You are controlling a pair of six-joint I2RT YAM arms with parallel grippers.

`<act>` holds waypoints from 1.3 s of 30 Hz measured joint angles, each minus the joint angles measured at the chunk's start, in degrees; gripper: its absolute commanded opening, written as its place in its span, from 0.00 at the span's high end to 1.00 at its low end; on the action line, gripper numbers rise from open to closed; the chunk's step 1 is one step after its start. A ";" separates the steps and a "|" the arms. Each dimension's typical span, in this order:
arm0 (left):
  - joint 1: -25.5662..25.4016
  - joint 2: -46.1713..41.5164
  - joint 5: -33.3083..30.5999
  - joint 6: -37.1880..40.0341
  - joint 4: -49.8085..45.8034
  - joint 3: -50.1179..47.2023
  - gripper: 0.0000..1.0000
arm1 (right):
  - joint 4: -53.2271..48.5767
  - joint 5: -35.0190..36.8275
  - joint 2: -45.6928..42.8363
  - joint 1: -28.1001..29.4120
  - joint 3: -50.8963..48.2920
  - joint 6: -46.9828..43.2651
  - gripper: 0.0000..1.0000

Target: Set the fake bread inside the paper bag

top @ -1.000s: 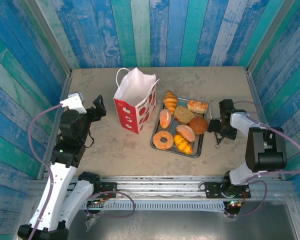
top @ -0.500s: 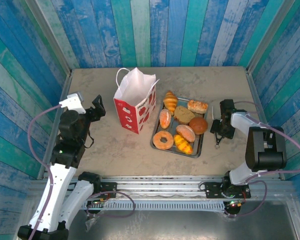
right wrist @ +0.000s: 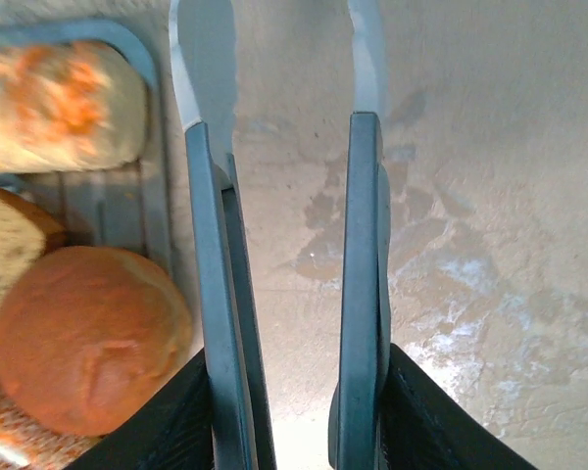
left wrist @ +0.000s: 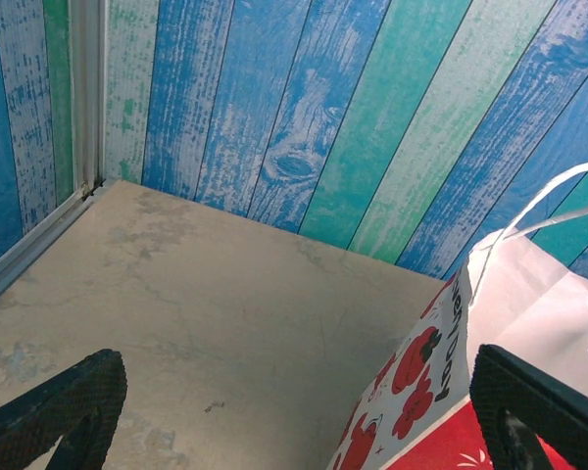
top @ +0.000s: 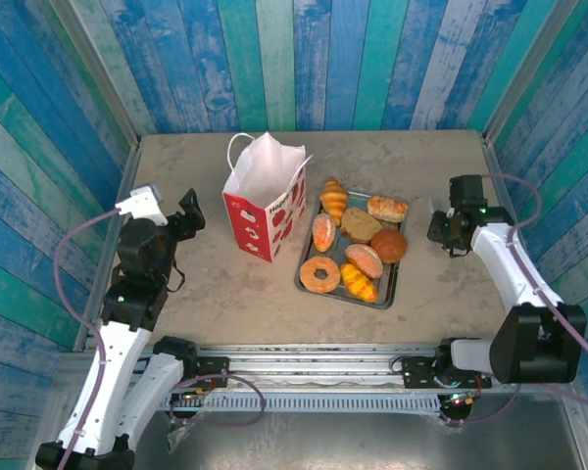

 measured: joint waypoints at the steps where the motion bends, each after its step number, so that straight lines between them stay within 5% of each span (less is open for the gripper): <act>1: 0.00 0.22 -0.02 -0.04 0.02 0.00 0.06 | -0.87 -0.31 -0.90 0.00 1.07 -0.44 0.59; 11: 0.00 8.24 1.75 -1.53 -0.92 4.48 0.06 | -11.32 -4.26 -5.64 1.25 10.14 -3.28 0.60; 20: 1.64 14.03 10.12 -3.08 -2.73 13.27 0.06 | -21.40 -5.88 -7.10 9.60 15.89 -4.35 0.59; 28: 3.28 15.39 18.05 -5.46 -3.61 13.64 0.06 | -23.82 -5.97 -0.26 18.45 20.87 -5.33 0.59; 39: 3.39 13.22 16.72 -5.35 -4.70 7.52 0.06 | -19.54 -9.99 9.53 30.69 22.73 -0.17 0.57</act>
